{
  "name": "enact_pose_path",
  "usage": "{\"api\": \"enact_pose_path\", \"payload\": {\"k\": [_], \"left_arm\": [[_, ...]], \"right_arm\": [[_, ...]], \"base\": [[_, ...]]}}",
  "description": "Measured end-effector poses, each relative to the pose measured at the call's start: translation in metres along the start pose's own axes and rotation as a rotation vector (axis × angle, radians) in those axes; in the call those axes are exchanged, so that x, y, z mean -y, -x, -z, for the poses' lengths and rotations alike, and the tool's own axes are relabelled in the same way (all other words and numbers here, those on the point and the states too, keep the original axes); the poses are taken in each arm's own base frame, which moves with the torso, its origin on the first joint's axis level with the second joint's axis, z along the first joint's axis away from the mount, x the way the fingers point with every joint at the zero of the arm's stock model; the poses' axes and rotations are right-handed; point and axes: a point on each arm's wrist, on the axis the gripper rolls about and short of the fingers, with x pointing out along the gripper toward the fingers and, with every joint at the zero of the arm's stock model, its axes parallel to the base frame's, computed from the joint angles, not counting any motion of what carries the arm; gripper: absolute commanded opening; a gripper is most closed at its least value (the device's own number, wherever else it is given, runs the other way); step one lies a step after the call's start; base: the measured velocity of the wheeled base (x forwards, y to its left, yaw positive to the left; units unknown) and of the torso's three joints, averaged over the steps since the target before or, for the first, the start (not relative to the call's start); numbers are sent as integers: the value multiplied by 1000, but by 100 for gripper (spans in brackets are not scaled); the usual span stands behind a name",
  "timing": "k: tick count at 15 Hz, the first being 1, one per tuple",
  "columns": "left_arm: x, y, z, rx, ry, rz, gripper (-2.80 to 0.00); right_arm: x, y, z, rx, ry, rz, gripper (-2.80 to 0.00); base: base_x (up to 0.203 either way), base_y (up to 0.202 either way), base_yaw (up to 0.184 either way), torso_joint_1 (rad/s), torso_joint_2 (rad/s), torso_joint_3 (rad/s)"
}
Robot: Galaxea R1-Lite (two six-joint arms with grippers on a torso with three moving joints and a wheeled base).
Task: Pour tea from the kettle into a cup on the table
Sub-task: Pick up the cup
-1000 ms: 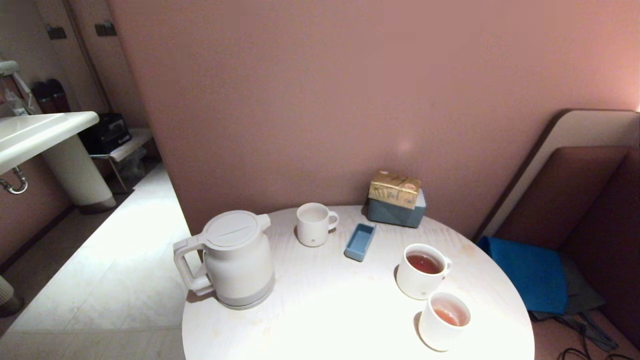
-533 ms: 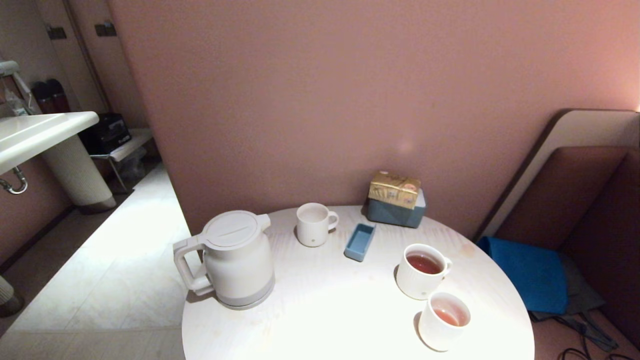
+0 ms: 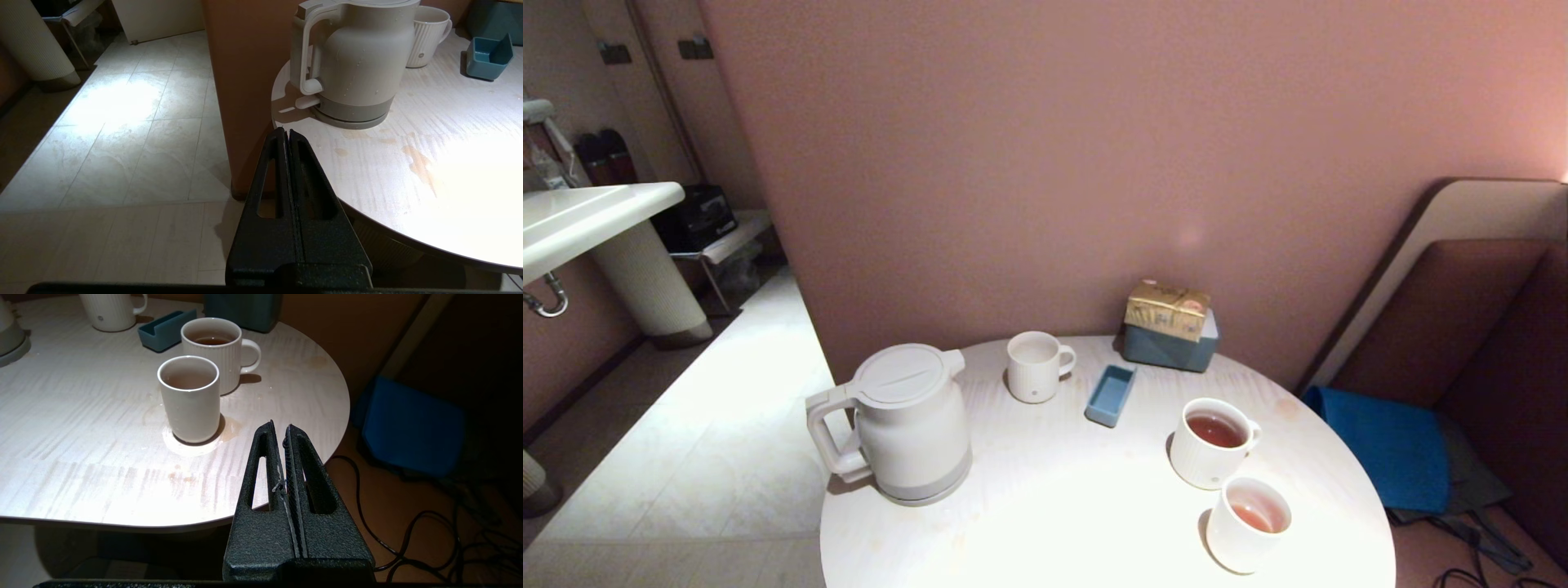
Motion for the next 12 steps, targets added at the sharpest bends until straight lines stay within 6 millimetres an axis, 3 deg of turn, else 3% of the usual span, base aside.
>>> {"api": "enact_pose_path", "payload": {"k": [2, 5, 7, 8, 10, 12], "left_arm": [[0, 0, 0, 0, 0, 0, -280], [0, 0, 0, 0, 0, 0, -280], [0, 0, 0, 0, 0, 0, -280], [0, 0, 0, 0, 0, 0, -280], [0, 0, 0, 0, 0, 0, -280], [0, 0, 0, 0, 0, 0, -280]], "right_arm": [[0, 1, -4, 26, 13, 4, -280], [2, 8, -41, 125, 19, 8, -280], [4, -1, -76, 63, -8, 5, -280], [5, -14, -92, -19, -22, 1, -280], [8, -58, -113, -265, -35, -21, -280], [9, -108, -109, -482, -30, -62, -280]], "base": [[0, 0, 0, 0, 0, 0], [0, 0, 0, 0, 0, 0], [0, 0, 0, 0, 0, 0], [0, 0, 0, 0, 0, 0], [0, 0, 0, 0, 0, 0], [0, 0, 0, 0, 0, 0]]}}
